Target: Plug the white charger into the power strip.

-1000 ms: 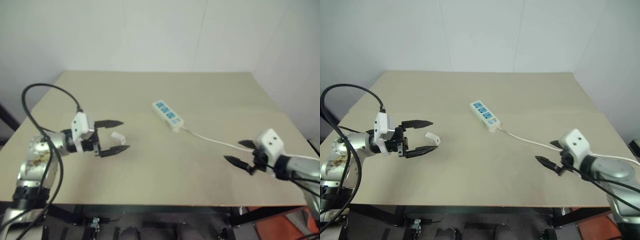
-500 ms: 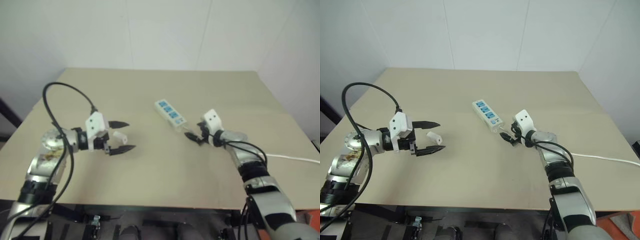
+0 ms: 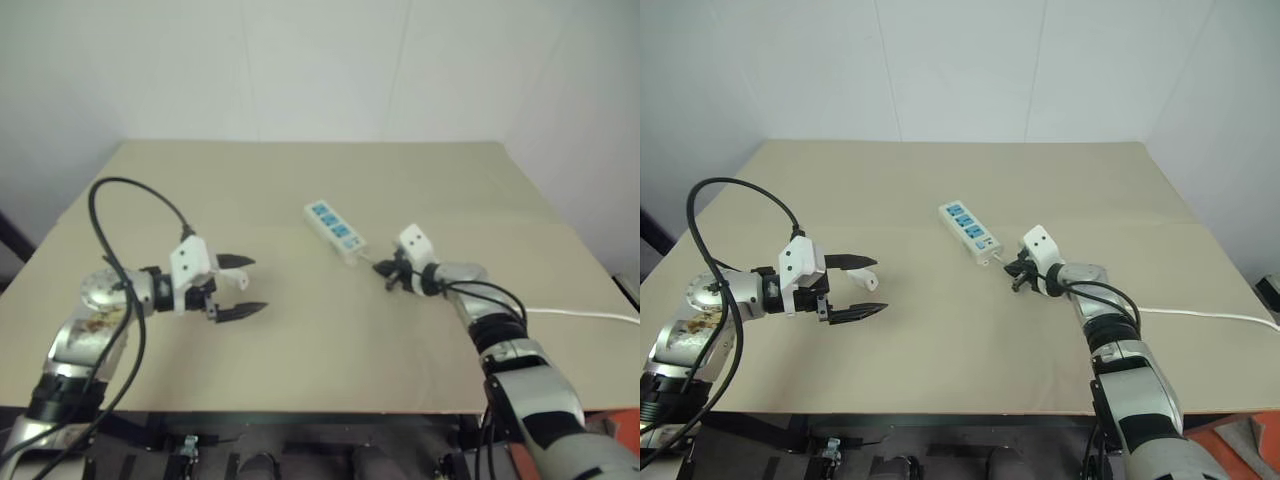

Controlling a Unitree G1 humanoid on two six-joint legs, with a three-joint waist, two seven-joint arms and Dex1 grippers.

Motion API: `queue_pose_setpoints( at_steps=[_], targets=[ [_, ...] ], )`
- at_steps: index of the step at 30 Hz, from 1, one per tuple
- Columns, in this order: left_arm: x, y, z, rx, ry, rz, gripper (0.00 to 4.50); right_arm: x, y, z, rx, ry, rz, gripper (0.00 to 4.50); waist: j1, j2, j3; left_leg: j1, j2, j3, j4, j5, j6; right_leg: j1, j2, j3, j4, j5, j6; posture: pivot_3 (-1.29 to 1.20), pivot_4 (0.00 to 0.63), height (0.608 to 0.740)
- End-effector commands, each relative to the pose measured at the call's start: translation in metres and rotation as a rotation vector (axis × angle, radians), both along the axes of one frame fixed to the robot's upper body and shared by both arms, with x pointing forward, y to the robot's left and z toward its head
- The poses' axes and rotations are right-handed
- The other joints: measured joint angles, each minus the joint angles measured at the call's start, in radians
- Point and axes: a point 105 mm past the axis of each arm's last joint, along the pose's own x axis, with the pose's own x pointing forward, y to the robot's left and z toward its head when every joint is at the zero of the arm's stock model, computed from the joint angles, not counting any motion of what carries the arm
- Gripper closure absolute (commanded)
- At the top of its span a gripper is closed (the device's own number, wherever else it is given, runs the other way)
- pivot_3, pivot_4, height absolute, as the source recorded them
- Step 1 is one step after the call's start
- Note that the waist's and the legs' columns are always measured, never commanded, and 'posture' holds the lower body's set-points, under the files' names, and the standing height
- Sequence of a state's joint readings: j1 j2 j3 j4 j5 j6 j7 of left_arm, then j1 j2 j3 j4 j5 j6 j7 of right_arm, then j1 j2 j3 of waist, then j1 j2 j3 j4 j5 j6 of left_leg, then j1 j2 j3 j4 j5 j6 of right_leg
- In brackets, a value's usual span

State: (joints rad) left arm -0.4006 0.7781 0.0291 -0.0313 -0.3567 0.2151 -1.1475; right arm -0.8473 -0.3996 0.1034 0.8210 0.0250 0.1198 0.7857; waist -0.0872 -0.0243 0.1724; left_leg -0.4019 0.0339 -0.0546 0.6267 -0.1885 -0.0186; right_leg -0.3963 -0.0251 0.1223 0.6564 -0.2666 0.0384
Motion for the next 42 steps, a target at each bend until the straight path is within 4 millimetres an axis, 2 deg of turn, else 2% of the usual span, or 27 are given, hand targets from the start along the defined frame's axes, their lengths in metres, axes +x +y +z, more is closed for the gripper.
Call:
queue_pose_setpoints(
  at_steps=[1, 4, 8, 10, 14, 17, 22, 23, 26, 29, 31, 35, 42],
  targets=[
    [-0.001, -0.001, 0.014, -0.029, -0.066, -0.019, 0.0, -0.011, 0.008, 0.023, -0.011, -0.101, 0.069, 4.47, -0.001, 0.0, 0.0, -0.001, 0.0, 0.0, 0.0, 0.0, 0.0, -0.001, 0.0, 0.0, 0.0, 0.0, 0.0, 0.0, 0.15, 0.74],
    [-0.001, -0.003, 0.019, -0.051, -0.077, -0.033, 0.0, -0.037, 0.0, 0.025, -0.064, -0.131, 0.082, 4.47, 0.007, 0.0, 0.0, -0.006, 0.0, 0.0, 0.0, 0.0, 0.0, -0.005, -0.001, 0.0, 0.0, 0.0, 0.0, 0.0, 0.15, 0.74],
    [0.0, -0.001, 0.018, -0.047, -0.075, -0.033, 0.0, -0.094, -0.015, 0.024, -0.089, -0.112, 0.108, 4.47, 0.027, 0.0, 0.0, -0.01, -0.001, -0.001, 0.0, 0.0, 0.0, -0.008, -0.001, -0.001, -0.001, -0.001, 0.0, 0.0, 0.15, 0.74],
    [0.001, -0.002, 0.016, -0.047, -0.064, -0.043, 0.0, -0.107, -0.018, 0.017, -0.081, -0.053, 0.09, 4.47, 0.027, 0.0, 0.0, -0.01, -0.001, 0.0, 0.0, 0.0, 0.0, -0.008, -0.001, -0.001, -0.001, -0.001, 0.001, 0.0, 0.15, 0.74],
    [0.005, -0.006, 0.013, -0.038, -0.052, -0.067, 0.0, -0.132, -0.014, 0.003, -0.113, 0.025, 0.154, 3.19, 0.017, 0.0, 0.0, -0.005, -0.001, 0.001, 0.002, 0.001, -0.001, -0.005, -0.001, 0.001, 0.0, -0.005, 0.009, 0.0, 0.15, 0.74],
    [0.008, -0.008, 0.015, -0.037, -0.038, -0.082, 0.0, -0.134, -0.011, 0.005, -0.11, 0.005, 0.125, 2.08, 0.016, 0.0, 0.0, 0.004, 0.0, 0.001, 0.002, 0.001, -0.001, 0.003, 0.001, 0.001, 0.0, -0.005, 0.01, 0.0, 0.15, 0.74],
    [0.01, -0.007, 0.016, -0.026, -0.047, -0.089, 0.0, -0.135, -0.005, 0.017, -0.013, -0.045, 0.078, 0.26, 0.018, 0.0, 0.0, 0.002, 0.0, 0.001, 0.001, 0.001, -0.001, 0.003, 0.001, 0.001, -0.002, -0.006, 0.01, 0.0, 0.15, 0.74],
    [0.011, -0.007, 0.015, -0.026, -0.046, -0.088, 0.0, -0.135, -0.004, 0.018, -0.002, -0.053, 0.074, 0.03, 0.019, 0.0, 0.0, 0.001, 0.0, 0.001, 0.001, 0.001, -0.001, 0.002, 0.0, 0.001, -0.002, -0.006, 0.01, 0.0, 0.15, 0.74],
    [0.009, -0.006, 0.016, -0.03, -0.041, -0.097, 0.0, -0.135, 0.002, 0.018, 0.038, -0.074, 0.057, 0.03, 0.021, 0.0, 0.0, -0.003, 0.0, 0.001, 0.002, 0.001, -0.001, 0.001, -0.001, 0.001, -0.003, -0.006, 0.01, 0.0, 0.15, 0.74],
    [0.008, -0.005, 0.016, -0.029, -0.04, -0.097, 0.0, -0.12, 0.005, 0.019, 0.052, -0.146, -0.069, 0.03, 0.019, -0.001, 0.0, -0.003, 0.0, 0.001, 0.001, 0.001, -0.001, 0.0, -0.001, 0.001, -0.004, -0.005, 0.01, 0.0, 0.15, 0.74],
    [0.008, -0.003, 0.016, -0.025, -0.04, -0.092, 0.0, -0.115, 0.008, 0.019, 0.106, -0.128, -0.108, 0.03, 0.018, -0.001, 0.0, -0.003, 0.0, 0.001, 0.001, 0.001, -0.001, -0.001, 0.0, 0.001, -0.002, -0.005, 0.01, 0.0, 0.15, 0.74],
    [0.001, -0.002, 0.015, -0.018, -0.02, -0.119, 0.0, -0.115, 0.018, 0.013, 0.169, -0.112, -0.112, 0.03, 0.019, -0.001, 0.0, -0.003, 0.0, 0.0, 0.001, 0.001, -0.001, -0.002, 0.0, 0.001, -0.001, -0.005, 0.01, 0.0, 0.15, 0.74],
    [0.003, -0.001, 0.014, -0.012, -0.027, -0.107, 0.0, -0.106, 0.027, 0.001, 0.237, -0.089, -0.159, 0.03, 0.019, -0.001, 0.0, -0.003, 0.0, 0.001, 0.001, 0.001, -0.001, -0.002, 0.0, 0.001, -0.001, -0.005, 0.01, 0.0, 0.15, 0.74]
  ],
)
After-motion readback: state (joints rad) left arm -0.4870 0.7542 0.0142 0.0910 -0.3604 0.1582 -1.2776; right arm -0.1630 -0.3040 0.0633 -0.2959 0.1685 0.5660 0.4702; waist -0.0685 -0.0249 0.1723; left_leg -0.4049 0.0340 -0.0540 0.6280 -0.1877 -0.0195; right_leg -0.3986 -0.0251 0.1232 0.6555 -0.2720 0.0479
